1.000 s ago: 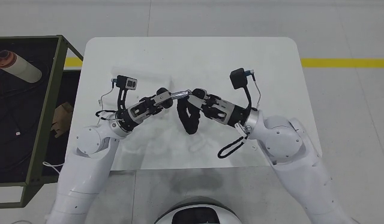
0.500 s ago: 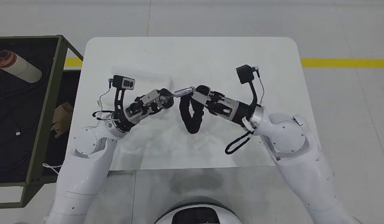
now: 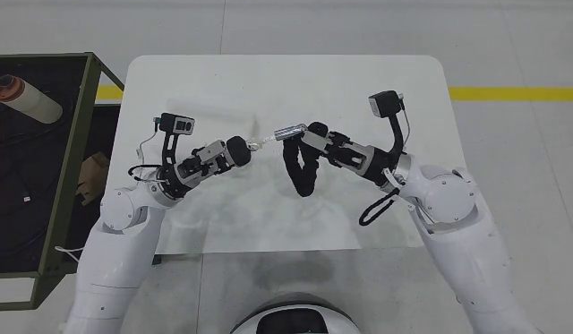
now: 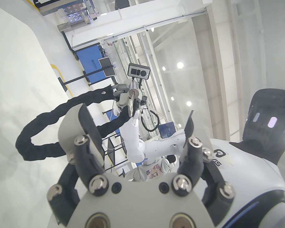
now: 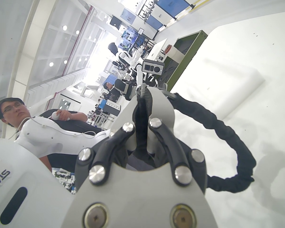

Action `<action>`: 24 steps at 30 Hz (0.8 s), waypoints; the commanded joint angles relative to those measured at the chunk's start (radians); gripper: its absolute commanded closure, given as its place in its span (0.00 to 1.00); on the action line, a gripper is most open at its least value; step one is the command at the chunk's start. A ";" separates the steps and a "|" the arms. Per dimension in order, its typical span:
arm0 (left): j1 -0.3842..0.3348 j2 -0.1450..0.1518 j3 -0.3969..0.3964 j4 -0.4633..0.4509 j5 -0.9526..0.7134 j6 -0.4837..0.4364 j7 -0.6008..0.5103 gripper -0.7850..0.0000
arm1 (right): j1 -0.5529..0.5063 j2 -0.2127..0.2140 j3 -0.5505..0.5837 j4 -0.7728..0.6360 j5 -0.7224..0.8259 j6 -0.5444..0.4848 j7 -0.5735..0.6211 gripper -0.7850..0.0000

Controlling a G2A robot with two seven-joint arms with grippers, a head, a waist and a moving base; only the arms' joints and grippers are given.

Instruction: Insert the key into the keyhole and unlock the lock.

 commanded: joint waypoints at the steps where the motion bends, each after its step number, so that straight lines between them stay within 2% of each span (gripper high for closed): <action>1: -0.002 0.000 0.001 0.003 0.002 -0.001 -0.002 0.63 | 0.004 0.000 -0.004 0.001 0.009 0.003 0.007 1.00; 8: -0.008 0.001 0.004 0.009 0.017 0.003 -0.013 0.68 | 0.021 -0.002 -0.019 0.009 0.013 0.019 0.018 1.00; 10: -0.010 0.001 0.007 0.010 0.024 0.004 -0.013 0.79 | 0.024 -0.002 -0.023 0.009 0.010 0.022 0.019 1.00; 15: -0.013 0.001 0.009 0.011 0.028 0.004 -0.017 0.89 | 0.031 -0.003 -0.031 0.009 -0.008 0.030 0.016 1.00; 16: -0.013 0.001 0.009 0.012 0.028 0.006 -0.017 0.98 | 0.031 -0.003 -0.033 0.009 -0.010 0.031 0.016 1.00; 24: -0.015 0.003 0.008 0.009 0.047 0.022 -0.017 1.00 | 0.039 -0.003 -0.038 0.003 -0.042 0.036 0.020 1.00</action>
